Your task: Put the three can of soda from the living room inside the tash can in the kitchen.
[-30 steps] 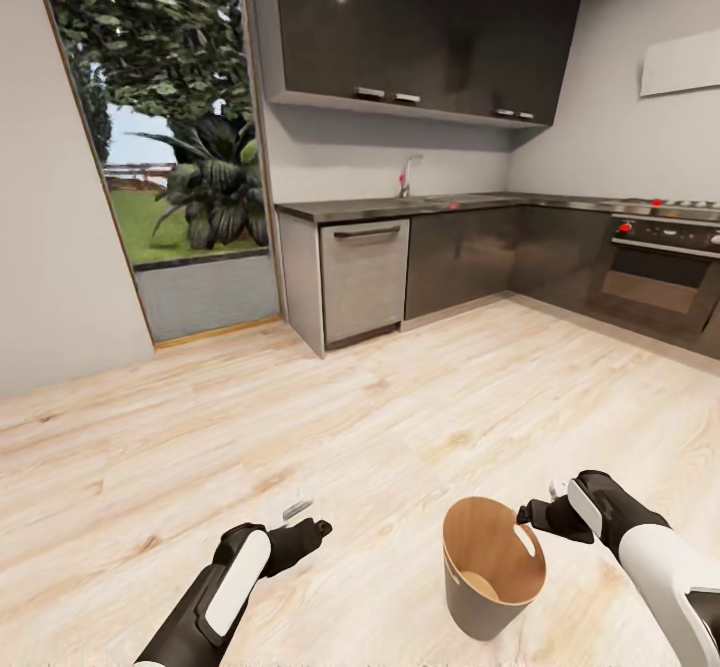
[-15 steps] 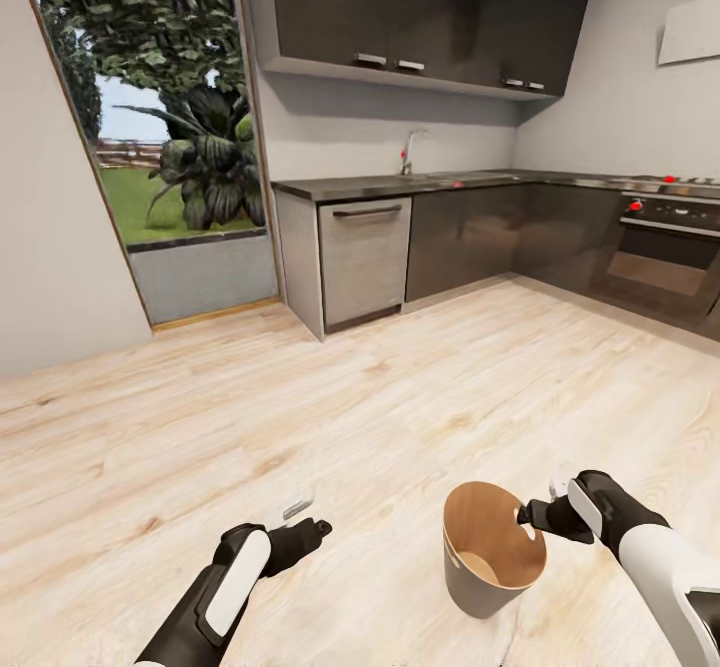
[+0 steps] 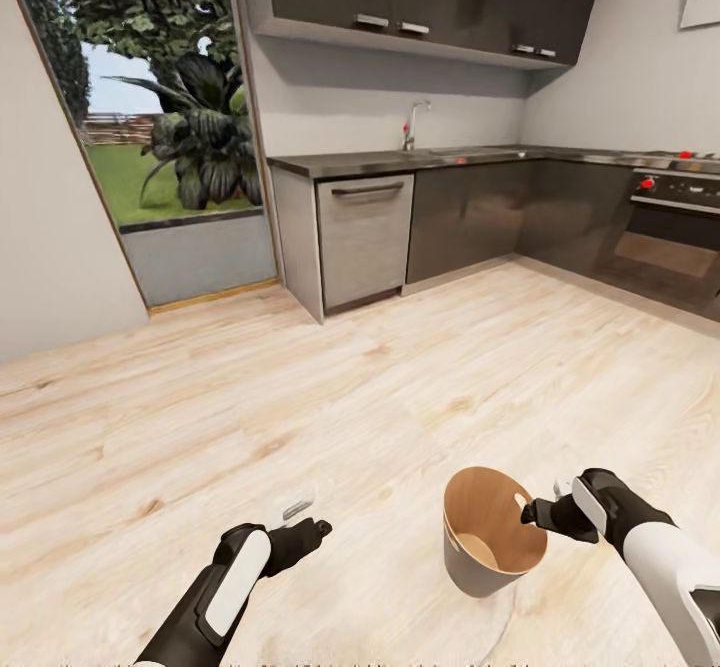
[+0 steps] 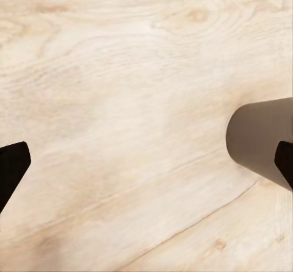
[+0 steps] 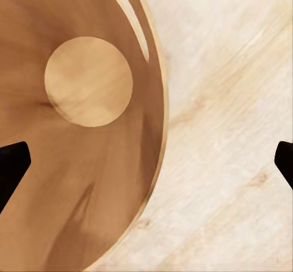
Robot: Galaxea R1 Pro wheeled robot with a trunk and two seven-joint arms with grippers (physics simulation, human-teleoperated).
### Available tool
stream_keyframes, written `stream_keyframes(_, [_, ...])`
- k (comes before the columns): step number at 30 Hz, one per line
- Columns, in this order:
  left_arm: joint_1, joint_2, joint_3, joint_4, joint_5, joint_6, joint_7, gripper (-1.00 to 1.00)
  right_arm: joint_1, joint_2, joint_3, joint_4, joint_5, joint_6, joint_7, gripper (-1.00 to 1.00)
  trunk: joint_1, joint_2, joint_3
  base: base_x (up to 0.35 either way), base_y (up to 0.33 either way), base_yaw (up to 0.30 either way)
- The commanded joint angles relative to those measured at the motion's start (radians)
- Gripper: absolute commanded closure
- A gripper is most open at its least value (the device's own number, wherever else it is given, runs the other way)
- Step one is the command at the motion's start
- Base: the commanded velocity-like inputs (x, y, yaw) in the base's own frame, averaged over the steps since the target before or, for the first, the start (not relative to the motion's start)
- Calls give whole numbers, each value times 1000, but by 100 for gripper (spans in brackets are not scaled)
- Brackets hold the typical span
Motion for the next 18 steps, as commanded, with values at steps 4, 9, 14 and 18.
stream_keyframes(4, [0,0,0,0,0,0,0,-100,-11,-7,-1,-1,-5,3,-2,-100,2,-1,-16,0,0,0])
stream_keyframes(9, [0,1,0,1,0,0,0,-100,-30,-14,-19,0,-29,52,-3,-100,4,-2,-35,0,0,0])
stream_keyframes(14, [0,1,0,1,0,0,0,-100,-37,-16,-29,-1,-39,88,-4,-100,6,-3,-54,0,0,0])
stream_keyframes(18, [0,1,0,1,0,0,0,-100,-38,-16,-31,-1,-41,96,-4,-100,8,-4,-70,0,0,0])
